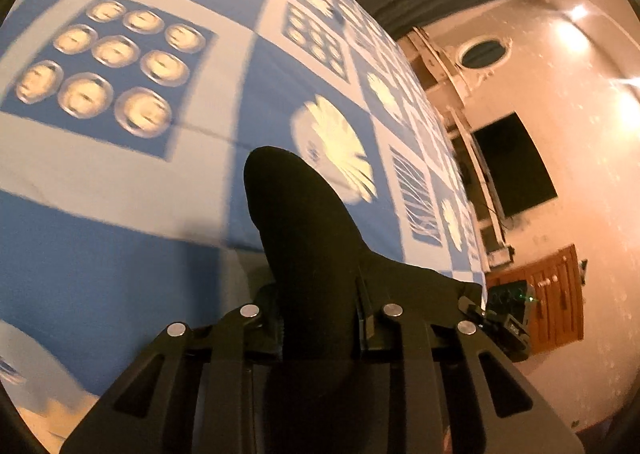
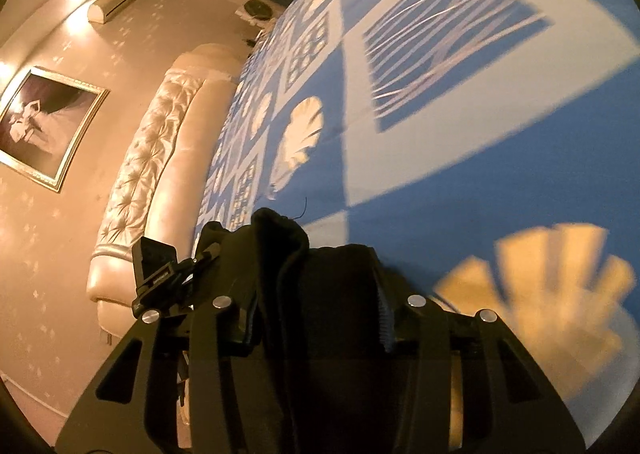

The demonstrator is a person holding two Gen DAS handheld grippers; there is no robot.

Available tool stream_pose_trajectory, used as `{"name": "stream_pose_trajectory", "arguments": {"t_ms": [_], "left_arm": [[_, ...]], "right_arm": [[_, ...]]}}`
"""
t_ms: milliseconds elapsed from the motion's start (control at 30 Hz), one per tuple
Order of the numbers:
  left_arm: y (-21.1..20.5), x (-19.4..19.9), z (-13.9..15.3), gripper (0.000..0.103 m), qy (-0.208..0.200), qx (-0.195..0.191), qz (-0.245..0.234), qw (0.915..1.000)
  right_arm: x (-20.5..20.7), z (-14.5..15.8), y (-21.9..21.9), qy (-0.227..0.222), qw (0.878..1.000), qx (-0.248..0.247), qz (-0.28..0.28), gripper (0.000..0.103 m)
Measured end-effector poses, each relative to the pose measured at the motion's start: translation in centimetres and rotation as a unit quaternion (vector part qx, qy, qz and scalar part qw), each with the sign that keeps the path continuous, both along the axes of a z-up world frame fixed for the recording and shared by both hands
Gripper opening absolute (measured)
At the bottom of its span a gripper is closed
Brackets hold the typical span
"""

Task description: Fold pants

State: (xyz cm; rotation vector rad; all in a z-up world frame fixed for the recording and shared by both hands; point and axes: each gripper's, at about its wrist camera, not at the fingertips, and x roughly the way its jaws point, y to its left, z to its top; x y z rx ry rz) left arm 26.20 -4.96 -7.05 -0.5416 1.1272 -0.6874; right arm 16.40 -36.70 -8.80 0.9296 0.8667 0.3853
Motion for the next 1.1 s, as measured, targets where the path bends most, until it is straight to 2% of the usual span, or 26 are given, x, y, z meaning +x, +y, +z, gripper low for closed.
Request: {"name": "stream_pose_trajectory", "arguments": {"t_ms": [200,333,433,467,500,567,733,800,900,1000,1100], "left_arm": [[4.4,2.5,-0.7,0.025,0.010,0.002,0.043,0.9990],[4.9,3.1,-2.4,0.026,0.025,-0.010,0.044,0.9987],[5.2,2.8,-2.5,0.037,0.019,-0.035,0.040,0.9984],[5.4,2.5,-2.5,0.040,0.019,-0.046,0.042,0.9979],[6.0,2.0,-2.4,0.041,0.019,-0.058,0.048,0.9970],[7.4,0.7,-2.3,0.044,0.022,-0.074,0.055,0.9955],[10.6,-4.5,-2.3,0.052,0.042,-0.090,0.056,0.9935],[11.3,-7.5,-2.3,0.068,0.056,-0.090,0.051,0.9930],[11.1,-10.3,-2.5,0.072,0.071,-0.089,0.035,0.9929],[10.0,-12.4,-2.5,0.077,0.079,-0.083,0.016,0.9932],[9.7,-13.1,-2.3,0.081,0.069,-0.088,0.037,0.9931]], "right_arm": [[3.9,-0.6,3.1,0.005,1.000,0.008,0.019,0.042],[4.1,-1.5,3.3,0.012,1.000,0.018,0.010,0.043],[3.5,-1.6,3.0,0.011,0.999,0.040,0.009,0.055],[3.1,-1.4,2.7,0.011,0.999,0.046,0.005,0.062],[2.4,-1.1,2.3,0.007,0.999,0.053,0.002,0.070],[1.1,-0.7,1.6,0.004,0.999,0.052,0.000,0.077],[-3.9,-1.1,0.9,0.026,0.999,0.036,0.005,0.079],[-5.4,-1.3,1.3,0.029,0.998,0.049,0.013,0.079],[-6.5,-1.8,2.6,0.037,0.995,0.084,0.025,0.080],[-6.8,-1.6,3.9,0.033,0.996,0.083,0.028,0.087],[-7.2,-1.5,4.1,0.027,0.995,0.094,0.008,0.090]]}}
